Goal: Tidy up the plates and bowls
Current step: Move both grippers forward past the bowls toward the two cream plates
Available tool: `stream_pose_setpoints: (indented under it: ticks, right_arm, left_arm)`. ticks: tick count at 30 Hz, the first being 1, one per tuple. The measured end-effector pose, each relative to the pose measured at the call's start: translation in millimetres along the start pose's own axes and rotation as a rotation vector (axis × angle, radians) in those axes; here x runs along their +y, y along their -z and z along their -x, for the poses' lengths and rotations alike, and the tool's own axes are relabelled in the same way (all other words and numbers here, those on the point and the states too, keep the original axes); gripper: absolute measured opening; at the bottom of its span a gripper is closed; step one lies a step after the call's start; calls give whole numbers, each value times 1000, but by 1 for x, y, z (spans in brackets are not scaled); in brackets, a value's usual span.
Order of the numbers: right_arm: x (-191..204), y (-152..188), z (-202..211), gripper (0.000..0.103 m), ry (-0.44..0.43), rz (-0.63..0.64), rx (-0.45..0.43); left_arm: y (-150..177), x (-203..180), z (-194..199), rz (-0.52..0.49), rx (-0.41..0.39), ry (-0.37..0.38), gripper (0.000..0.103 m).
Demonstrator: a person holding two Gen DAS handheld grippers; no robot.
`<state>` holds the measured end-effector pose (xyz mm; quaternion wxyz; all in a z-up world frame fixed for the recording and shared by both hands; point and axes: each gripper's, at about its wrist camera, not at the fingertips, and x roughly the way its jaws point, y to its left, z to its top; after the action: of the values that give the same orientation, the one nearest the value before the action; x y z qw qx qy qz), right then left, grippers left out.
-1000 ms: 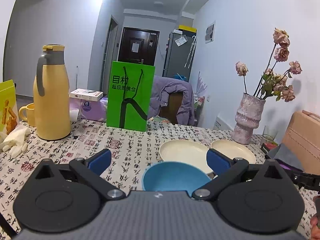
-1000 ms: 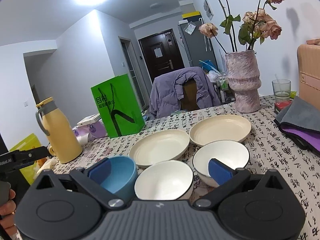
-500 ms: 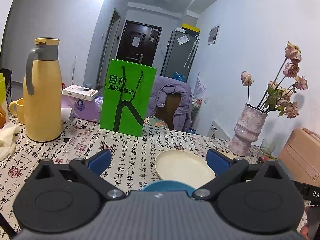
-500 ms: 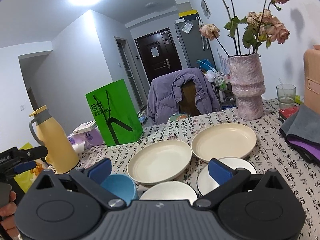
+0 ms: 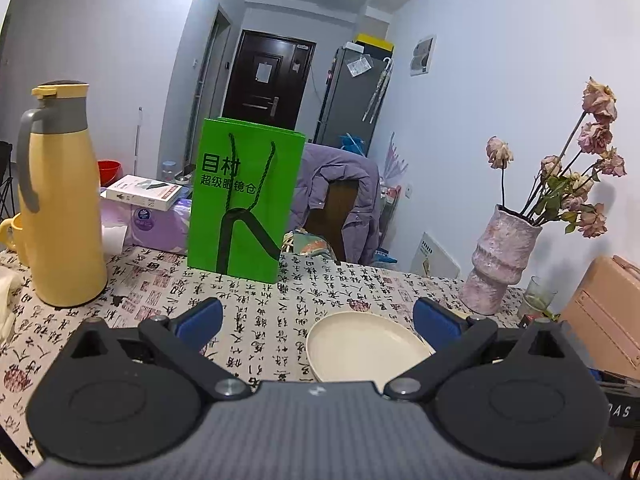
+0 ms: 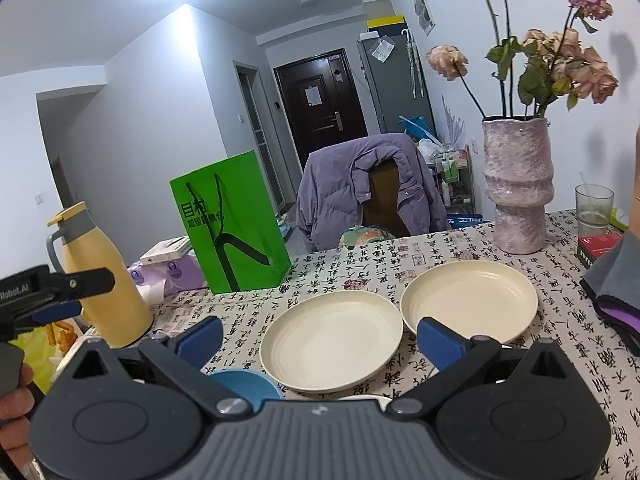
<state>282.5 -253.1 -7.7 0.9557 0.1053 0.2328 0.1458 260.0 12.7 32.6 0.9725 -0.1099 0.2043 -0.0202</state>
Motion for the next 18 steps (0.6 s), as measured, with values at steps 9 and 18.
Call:
stream_pose_setpoints:
  ticks: [9,18]
  right_arm:
    - [7,-11,-26,103,24,2,20]
    - [13,-20,-53,103,51,23,47]
  left_arm:
    - [-21,7,-30,23,33,4,103]
    - [-39,22,-65,84,81,10,103]
